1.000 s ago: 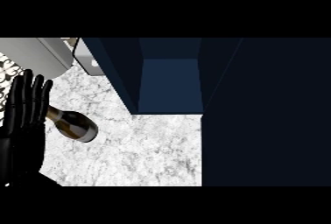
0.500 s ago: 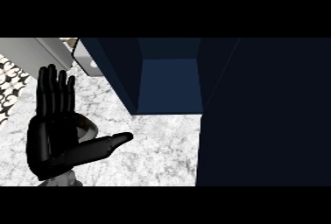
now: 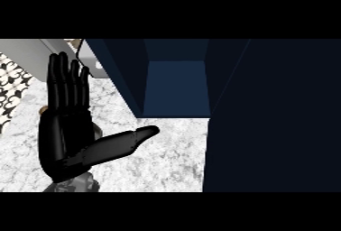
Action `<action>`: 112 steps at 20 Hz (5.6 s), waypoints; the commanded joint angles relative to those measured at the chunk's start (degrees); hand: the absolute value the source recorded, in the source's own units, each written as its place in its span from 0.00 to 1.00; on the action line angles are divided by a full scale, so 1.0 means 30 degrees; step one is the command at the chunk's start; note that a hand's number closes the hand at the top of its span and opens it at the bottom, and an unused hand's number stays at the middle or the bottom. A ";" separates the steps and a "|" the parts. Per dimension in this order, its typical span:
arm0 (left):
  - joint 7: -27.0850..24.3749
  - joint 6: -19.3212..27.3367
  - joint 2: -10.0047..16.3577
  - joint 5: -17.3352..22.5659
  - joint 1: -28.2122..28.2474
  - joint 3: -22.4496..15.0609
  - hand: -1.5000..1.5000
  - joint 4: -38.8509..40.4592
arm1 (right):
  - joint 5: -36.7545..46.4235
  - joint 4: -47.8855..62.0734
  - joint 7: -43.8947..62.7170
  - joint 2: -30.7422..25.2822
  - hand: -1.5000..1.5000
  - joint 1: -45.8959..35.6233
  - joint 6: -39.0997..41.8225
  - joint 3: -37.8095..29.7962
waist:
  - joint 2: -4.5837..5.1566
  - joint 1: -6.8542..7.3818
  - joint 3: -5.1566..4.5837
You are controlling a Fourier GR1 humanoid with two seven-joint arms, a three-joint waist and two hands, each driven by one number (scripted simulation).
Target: Pick up the wine, place it into the cabinet and close the cabinet
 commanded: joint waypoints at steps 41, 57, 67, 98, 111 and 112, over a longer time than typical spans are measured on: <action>0.1435 -0.1363 0.0477 0.2155 0.5057 0.5051 0.00 -0.3108 | 0.0662 -0.4363 0.4485 0.0567 0.00 -0.0287 -0.0552 0.0430 | -0.0017 -0.0087 -0.0005; -0.4244 -0.4861 0.0646 0.6217 0.5908 0.9001 0.00 0.2750 | -0.1177 -0.4880 0.7402 -0.0272 0.00 -0.2876 -0.0983 -0.1646 | -0.0012 -0.0069 -0.0006; -0.7082 -0.6910 0.0713 0.7843 0.6320 1.0283 0.00 0.5640 | -0.0555 -0.3892 0.7456 -0.0041 0.00 -0.4165 -0.1394 -0.1263 | 0.0002 0.0060 -0.0012; -1.3590 -1.0271 0.1930 0.9189 0.2690 1.1841 0.00 1.7071 | 0.0743 -0.2797 0.5282 0.0856 0.00 -0.3135 -0.0776 -0.0436 | 0.0018 0.0000 -0.0003; -1.6053 -1.1343 0.1993 0.9525 0.1200 1.1974 0.00 2.1422 | 0.1115 -0.4555 0.6615 0.0569 0.00 -0.2938 -0.0945 0.0017 | 0.0005 -0.0081 -0.0010; -1.5709 -1.1162 0.2066 0.9733 0.0081 1.1969 0.00 2.1807 | 0.1315 -0.3625 0.6769 0.0912 0.00 -0.3630 -0.1404 0.0198 | 0.0017 -0.0044 -0.0011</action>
